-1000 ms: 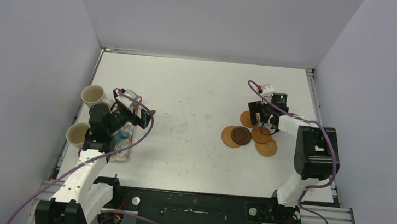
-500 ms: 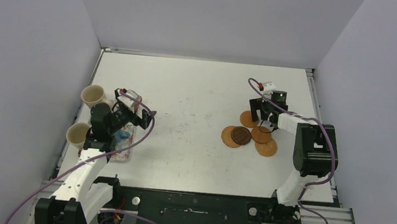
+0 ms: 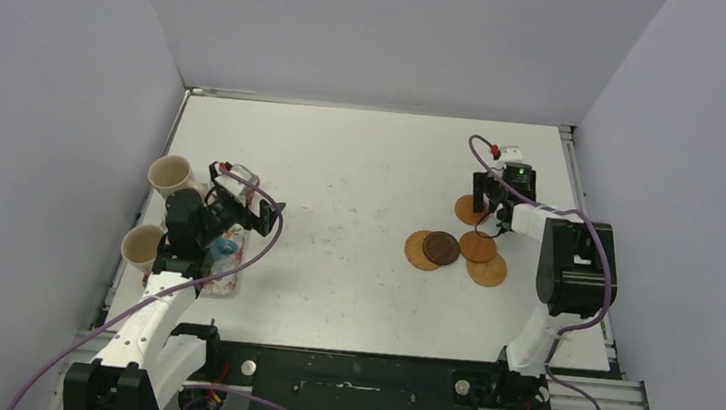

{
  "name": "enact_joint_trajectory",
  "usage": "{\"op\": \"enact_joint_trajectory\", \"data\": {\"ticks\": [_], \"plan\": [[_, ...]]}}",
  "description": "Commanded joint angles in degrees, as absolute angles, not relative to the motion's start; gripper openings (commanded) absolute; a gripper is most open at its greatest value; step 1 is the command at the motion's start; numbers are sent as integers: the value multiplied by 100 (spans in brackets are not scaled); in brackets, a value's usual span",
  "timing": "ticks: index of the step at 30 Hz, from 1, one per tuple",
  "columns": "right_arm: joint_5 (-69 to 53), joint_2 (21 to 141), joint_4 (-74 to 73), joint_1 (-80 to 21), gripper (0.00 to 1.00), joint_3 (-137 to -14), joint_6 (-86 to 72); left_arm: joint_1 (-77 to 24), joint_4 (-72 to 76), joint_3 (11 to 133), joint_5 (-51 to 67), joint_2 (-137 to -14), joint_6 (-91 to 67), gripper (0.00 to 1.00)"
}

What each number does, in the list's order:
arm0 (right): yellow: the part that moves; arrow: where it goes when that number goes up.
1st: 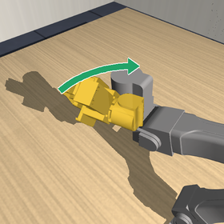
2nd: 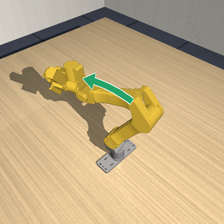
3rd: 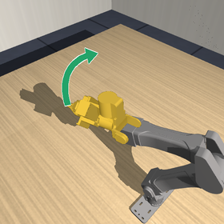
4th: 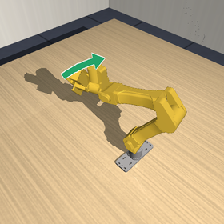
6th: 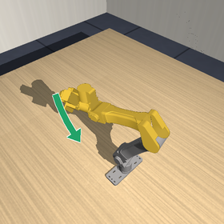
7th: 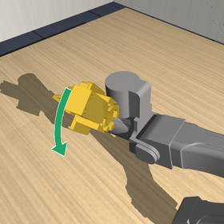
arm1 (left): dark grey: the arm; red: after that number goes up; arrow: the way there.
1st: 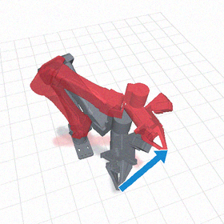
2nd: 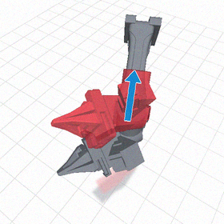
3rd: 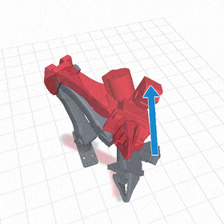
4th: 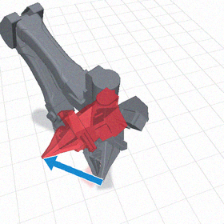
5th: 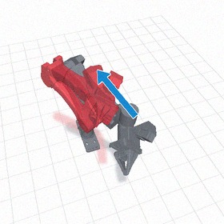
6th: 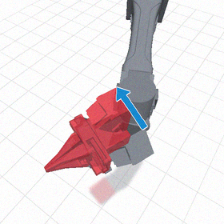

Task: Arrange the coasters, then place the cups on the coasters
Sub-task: Move the coaster to the center of the board.

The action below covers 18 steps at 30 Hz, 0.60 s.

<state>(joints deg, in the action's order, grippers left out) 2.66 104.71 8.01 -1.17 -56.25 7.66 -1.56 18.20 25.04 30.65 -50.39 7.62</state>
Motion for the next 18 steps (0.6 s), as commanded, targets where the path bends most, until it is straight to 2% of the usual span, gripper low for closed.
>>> {"op": "enact_joint_trajectory", "data": {"ticks": [1, 4, 8, 14, 18], "plan": [[846, 10506, 861, 149, 100, -5676, 479, -193, 2022, 2593, 2982, -4996, 796, 97], [767, 10322, 924, 233, 100, -5623, 410, -193, 2029, 2593, 2970, -4999, 796, 97], [77, 9651, 1209, 191, 100, -5224, 487, -193, 2030, 2592, 2969, -5020, 799, 97], [-2126, 8281, 1718, -37, 100, -4203, 1208, -211, 2038, 2593, 2953, -5051, 806, 97], [-2372, 8145, 1457, -567, 100, -4043, 1812, -220, 2026, 2604, 2926, -5048, 813, 97]]}}
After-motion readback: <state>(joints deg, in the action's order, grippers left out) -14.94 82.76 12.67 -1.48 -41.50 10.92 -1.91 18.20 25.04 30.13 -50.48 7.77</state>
